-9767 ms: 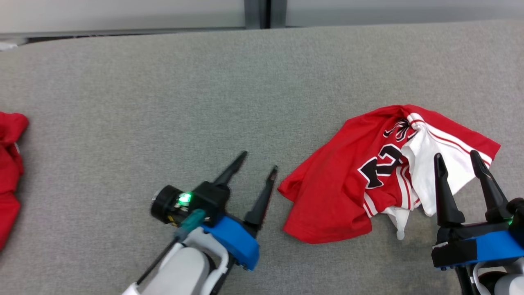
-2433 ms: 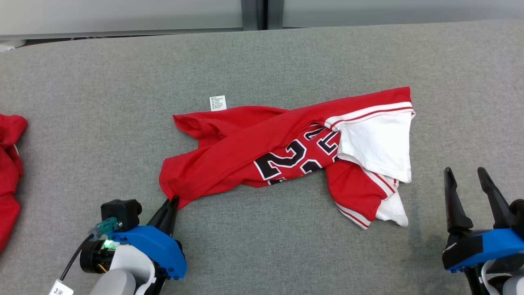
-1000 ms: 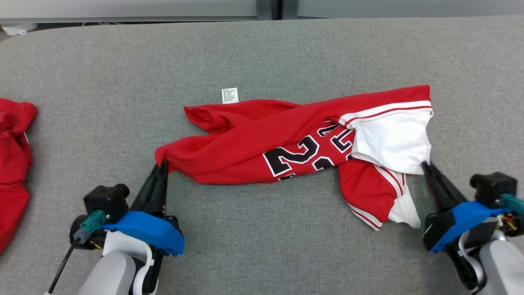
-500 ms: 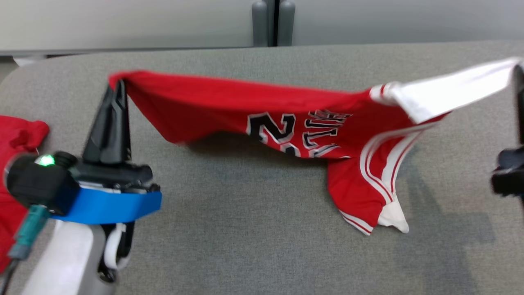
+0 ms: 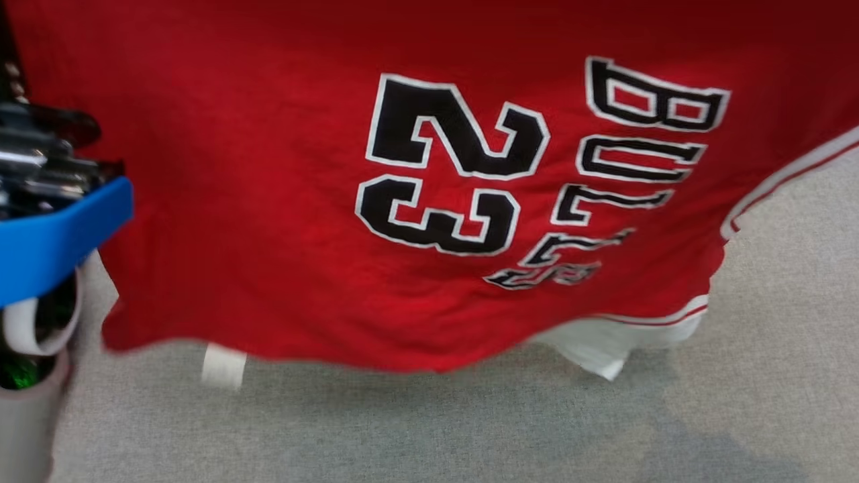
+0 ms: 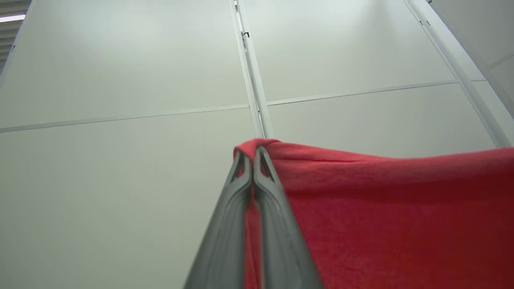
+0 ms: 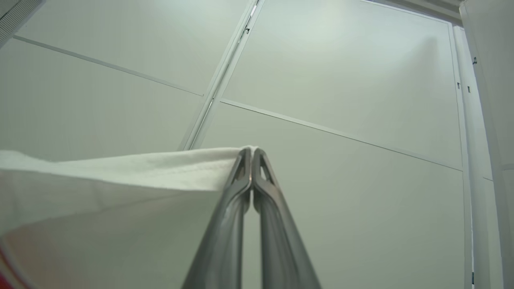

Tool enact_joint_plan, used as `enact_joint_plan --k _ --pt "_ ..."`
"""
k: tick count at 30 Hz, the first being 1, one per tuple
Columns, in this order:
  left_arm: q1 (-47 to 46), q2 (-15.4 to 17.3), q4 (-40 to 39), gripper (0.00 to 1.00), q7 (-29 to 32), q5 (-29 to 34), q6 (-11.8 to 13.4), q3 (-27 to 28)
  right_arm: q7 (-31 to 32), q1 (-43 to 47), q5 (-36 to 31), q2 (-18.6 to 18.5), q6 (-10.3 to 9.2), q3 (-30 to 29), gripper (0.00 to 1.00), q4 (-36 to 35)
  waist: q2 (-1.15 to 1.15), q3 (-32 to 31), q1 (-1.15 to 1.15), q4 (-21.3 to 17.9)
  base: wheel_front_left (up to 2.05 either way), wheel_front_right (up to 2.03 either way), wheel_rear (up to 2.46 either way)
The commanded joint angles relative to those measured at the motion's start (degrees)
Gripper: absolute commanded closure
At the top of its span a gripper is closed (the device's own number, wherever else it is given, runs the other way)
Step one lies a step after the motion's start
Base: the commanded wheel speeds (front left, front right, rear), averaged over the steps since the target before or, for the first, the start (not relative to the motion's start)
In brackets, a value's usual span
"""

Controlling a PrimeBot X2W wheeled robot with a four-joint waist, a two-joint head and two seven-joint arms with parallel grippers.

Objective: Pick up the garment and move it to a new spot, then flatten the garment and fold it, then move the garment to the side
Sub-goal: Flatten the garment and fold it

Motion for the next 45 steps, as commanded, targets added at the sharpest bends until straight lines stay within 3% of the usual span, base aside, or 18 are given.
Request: enact_joint_plan --k 1,5,11,17,21,26,32,37,41,45 --pt "-1.5 0.4 -0.1 1.00 0.9 -0.4 -0.2 0.4 0.8 -1.8 0.7 -0.6 0.01 0.3 1.00 0.2 0.01 0.1 0.01 0.0 0.00 0.00 0.00" --pt "-4.2 0.5 1.6 1.00 3.0 -2.0 -1.1 0.1 2.8 -6.1 2.1 -2.2 0.00 1.0 1.00 2.9 0.01 1.3 0.01 0.1 0.00 0.00 0.00" --pt "-10.3 -2.3 10.4 1.00 4.1 -5.6 -3.3 -2.0 3.0 -12.8 3.8 -3.0 0.00 5.0 1.00 13.1 0.01 5.5 0.01 0.5 0.00 0.00 0.00" --pt "-22.9 -6.1 28.4 1.00 0.6 -7.0 -6.6 -3.5 -0.6 -25.1 3.5 -1.4 0.00 10.5 1.00 26.2 0.01 9.6 0.01 0.6 0.00 0.00 0.00" --pt "-31.8 -7.6 41.5 1.00 -3.4 -5.7 -7.5 -3.7 -4.1 -34.5 2.6 0.5 0.00 13.5 1.00 35.1 0.01 11.0 0.01 0.1 0.00 0.00 0.00" --pt "-36.3 -9.2 58.0 1.00 -5.3 -6.6 -8.9 -3.7 -7.7 -39.7 3.3 4.2 0.00 17.8 1.00 48.8 0.01 11.4 0.01 -1.3 0.00 0.00 0.00" --pt "-32.1 -12.6 76.1 1.00 -6.6 -10.2 -10.5 -3.0 -11.6 -33.9 6.1 10.2 0.00 22.0 1.00 65.4 0.01 12.7 0.01 -2.5 0.00 0.00 0.00" --pt "-25.7 -15.9 87.1 1.00 -7.8 -13.4 -11.7 -1.8 -15.6 -25.4 9.7 14.8 0.00 25.2 1.00 75.2 0.01 14.1 0.01 -2.6 0.00 0.00 0.00" --pt "-20.1 -17.8 91.8 1.00 -8.6 -14.9 -12.5 -1.6 -18.0 -17.6 13.4 16.1 0.01 27.3 1.00 78.8 0.01 14.7 0.01 -1.9 0.00 0.00 0.00" --pt "-14.7 -18.5 92.2 1.00 -9.5 -15.0 -13.0 -1.9 -19.1 -9.0 17.4 15.3 0.01 27.8 1.00 76.9 0.01 14.0 0.01 -1.3 0.00 0.00 0.00"
